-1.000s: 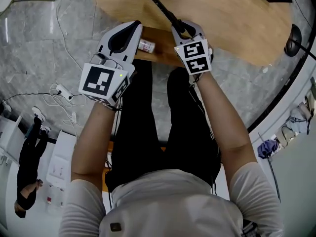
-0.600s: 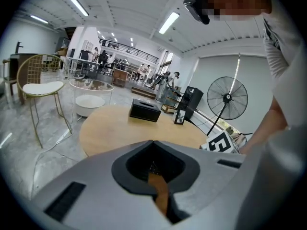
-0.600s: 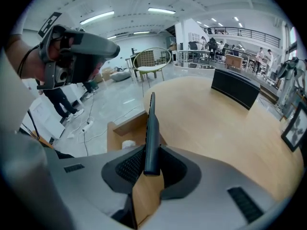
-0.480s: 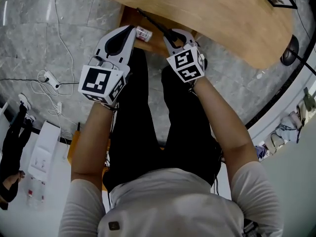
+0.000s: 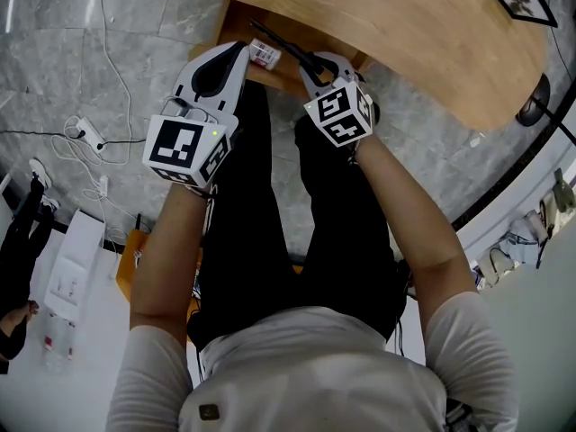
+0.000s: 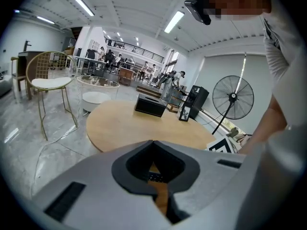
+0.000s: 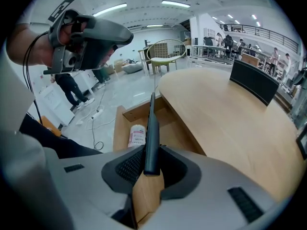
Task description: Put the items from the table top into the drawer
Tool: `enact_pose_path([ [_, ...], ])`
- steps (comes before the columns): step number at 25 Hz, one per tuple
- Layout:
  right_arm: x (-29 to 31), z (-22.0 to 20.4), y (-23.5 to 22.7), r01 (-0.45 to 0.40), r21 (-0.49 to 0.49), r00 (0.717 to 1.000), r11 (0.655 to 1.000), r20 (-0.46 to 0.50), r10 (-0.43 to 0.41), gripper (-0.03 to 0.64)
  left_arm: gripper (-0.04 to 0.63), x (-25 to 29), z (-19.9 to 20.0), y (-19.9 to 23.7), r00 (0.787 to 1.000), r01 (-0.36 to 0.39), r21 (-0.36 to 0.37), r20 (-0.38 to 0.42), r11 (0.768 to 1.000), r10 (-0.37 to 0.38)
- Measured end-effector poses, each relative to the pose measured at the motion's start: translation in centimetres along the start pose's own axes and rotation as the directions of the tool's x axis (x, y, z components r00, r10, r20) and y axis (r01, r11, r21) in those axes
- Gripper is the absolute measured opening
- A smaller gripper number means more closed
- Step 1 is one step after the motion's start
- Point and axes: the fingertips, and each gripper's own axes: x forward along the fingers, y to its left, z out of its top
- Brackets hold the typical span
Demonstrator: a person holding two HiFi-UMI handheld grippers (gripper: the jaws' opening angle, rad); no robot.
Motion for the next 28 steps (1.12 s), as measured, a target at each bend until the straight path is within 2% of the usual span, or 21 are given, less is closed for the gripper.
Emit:
enact_pose_path([
  [9,2.8,-2.7,-1.2,-0.014,0.019,0.997,1.000,-0.074,0.015,0.103,0.009,1.9,-0.8,0.6,1.000,0.006,-0.009,-0.016,1.000,-0.007],
  [17,4.2,-3.3,-1.8,-0.014,0.029,0.994,0.999,-0.104,0.017,0.106,0.009,3.2,-0.8,1.1,1.000,0.014,-0.014,-0.025,1.000,-0.015],
  [22,4.5,-3.7,-2.0,-0.009,0.056,0.992,0.998,-0.124,0.015,0.170,0.009,3.6,-0.6,1.1,0.999,0.020,-0.016,-0.033,1.000,-0.020],
  [28,3.4,-3.2,-2.1,-0.003,0.079,0.993,0.997,-0.113,0.012,0.172,0.009,3.5,0.5,0.9,0.999,0.026,-0.006,-0.033,1.000,-0.026],
])
